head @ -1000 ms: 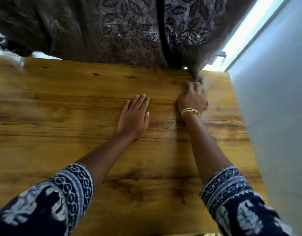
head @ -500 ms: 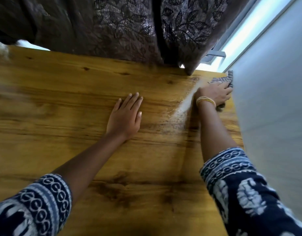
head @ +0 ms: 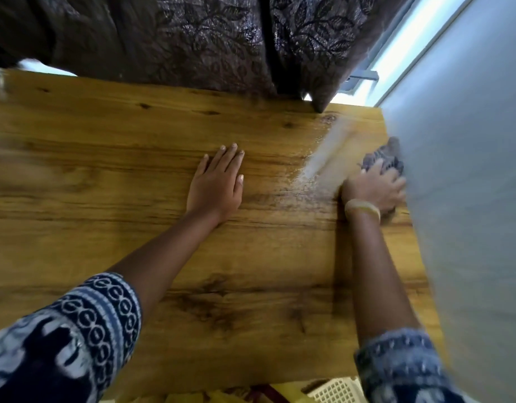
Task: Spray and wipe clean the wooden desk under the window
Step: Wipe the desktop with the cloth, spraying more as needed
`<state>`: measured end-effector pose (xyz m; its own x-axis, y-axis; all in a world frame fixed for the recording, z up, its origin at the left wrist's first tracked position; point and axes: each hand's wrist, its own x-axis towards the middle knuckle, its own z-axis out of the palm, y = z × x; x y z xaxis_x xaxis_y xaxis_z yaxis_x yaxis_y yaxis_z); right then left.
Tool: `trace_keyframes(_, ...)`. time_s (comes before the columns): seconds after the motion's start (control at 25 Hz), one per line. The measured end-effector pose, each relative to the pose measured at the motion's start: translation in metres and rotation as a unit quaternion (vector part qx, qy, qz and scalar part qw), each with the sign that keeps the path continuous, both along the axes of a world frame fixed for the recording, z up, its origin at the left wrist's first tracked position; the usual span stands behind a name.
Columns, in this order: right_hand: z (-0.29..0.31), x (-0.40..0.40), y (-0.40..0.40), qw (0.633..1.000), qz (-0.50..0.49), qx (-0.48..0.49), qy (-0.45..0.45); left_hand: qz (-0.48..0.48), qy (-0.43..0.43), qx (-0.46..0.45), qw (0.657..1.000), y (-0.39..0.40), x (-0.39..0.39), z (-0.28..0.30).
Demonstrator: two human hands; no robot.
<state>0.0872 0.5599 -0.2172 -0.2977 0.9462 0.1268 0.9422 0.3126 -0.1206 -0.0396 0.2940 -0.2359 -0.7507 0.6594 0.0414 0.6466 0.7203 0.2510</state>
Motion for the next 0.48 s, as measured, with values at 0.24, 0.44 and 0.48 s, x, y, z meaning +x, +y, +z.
trace_keyframes(0.24,-0.011,0.031,-0.007,0.999,0.031,0.042,0.0,-0.003,-0.003,0.006,1.0,0.0,0.001,0.001)
trace_keyframes(0.44,-0.001,-0.024,-0.041,0.989,0.13,0.006,0.076,-0.009,-0.01,0.011,1.0,-0.001,0.002,0.002)
trace_keyframes(0.48,-0.006,-0.027,-0.075,0.971,0.22,0.014,0.091,-0.009,-0.01,0.015,1.0,-0.002,0.002,0.001)
